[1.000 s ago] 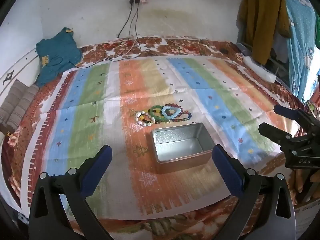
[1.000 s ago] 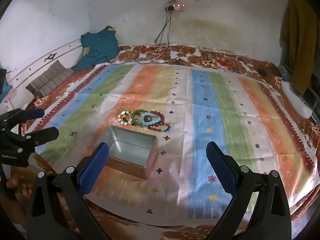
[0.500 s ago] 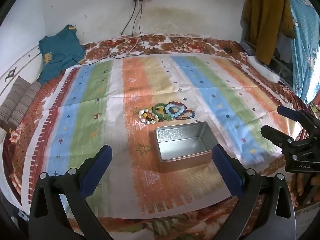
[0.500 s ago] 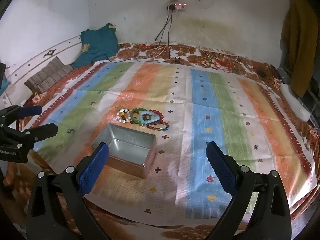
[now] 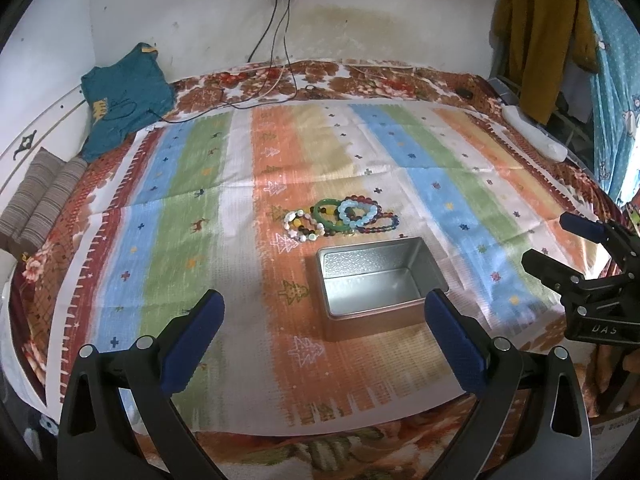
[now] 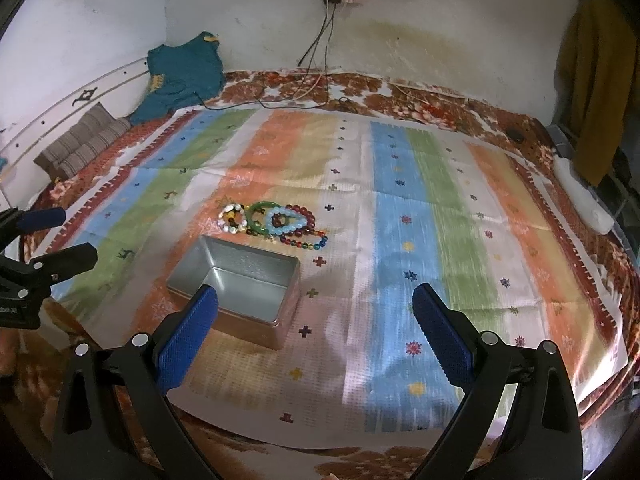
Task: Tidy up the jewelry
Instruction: 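Move both tools toward the bracelet pile beside the silver tin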
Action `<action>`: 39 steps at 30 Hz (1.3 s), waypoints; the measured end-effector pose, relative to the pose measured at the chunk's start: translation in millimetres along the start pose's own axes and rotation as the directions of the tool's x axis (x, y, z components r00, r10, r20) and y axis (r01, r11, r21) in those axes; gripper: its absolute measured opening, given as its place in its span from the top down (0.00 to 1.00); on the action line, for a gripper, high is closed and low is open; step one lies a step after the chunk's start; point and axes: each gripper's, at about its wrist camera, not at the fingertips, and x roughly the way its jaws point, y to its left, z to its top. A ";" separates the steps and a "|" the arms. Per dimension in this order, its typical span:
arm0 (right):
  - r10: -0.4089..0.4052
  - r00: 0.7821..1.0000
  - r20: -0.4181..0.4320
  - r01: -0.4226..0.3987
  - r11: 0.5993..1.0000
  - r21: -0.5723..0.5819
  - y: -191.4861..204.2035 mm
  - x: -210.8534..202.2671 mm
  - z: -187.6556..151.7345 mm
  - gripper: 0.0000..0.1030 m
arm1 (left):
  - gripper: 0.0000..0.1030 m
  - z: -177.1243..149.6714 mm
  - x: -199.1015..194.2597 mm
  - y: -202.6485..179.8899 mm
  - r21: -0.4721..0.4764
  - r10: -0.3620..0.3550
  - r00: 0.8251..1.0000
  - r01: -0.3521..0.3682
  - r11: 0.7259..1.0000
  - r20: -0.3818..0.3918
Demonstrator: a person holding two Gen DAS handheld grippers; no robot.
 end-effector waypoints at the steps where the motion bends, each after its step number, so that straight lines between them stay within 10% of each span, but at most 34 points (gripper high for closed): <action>1: -0.001 1.000 -0.002 0.001 1.000 -0.001 0.2 0.2 -0.1 0.04 | 0.05 0.7 -0.6 -0.3 0.001 0.000 1.000 0.000 1.000 -0.001; 39: 0.107 0.993 -0.050 -0.104 0.992 0.067 -5.0 26.2 17.0 0.04 | 0.05 16.6 21.3 9.4 -0.051 0.067 0.997 -0.069 0.996 -0.040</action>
